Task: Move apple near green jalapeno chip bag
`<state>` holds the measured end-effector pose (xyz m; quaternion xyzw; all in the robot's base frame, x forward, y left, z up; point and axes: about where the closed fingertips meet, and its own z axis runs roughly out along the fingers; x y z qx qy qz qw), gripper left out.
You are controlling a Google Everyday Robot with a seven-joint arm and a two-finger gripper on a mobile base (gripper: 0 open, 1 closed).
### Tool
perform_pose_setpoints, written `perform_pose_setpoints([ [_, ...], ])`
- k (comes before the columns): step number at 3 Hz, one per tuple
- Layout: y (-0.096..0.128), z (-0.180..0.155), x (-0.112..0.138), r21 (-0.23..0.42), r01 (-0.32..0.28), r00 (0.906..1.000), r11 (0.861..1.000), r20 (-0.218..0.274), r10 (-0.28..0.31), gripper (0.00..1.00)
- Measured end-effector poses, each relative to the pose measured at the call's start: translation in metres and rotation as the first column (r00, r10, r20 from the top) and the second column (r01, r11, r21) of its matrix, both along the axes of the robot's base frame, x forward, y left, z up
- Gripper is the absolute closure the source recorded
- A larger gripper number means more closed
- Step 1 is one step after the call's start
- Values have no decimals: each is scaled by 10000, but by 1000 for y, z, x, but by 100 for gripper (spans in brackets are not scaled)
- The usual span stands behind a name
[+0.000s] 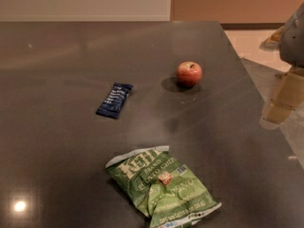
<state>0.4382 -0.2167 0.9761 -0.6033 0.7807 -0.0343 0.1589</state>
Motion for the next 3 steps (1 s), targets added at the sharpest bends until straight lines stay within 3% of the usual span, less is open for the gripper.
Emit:
perform_pose_setpoints([
  [1,1,-1,13,126,-84,10000,9999,13,84,0],
  [3,17,-27,76,1185,-413,9988,9921,-200,439,0],
])
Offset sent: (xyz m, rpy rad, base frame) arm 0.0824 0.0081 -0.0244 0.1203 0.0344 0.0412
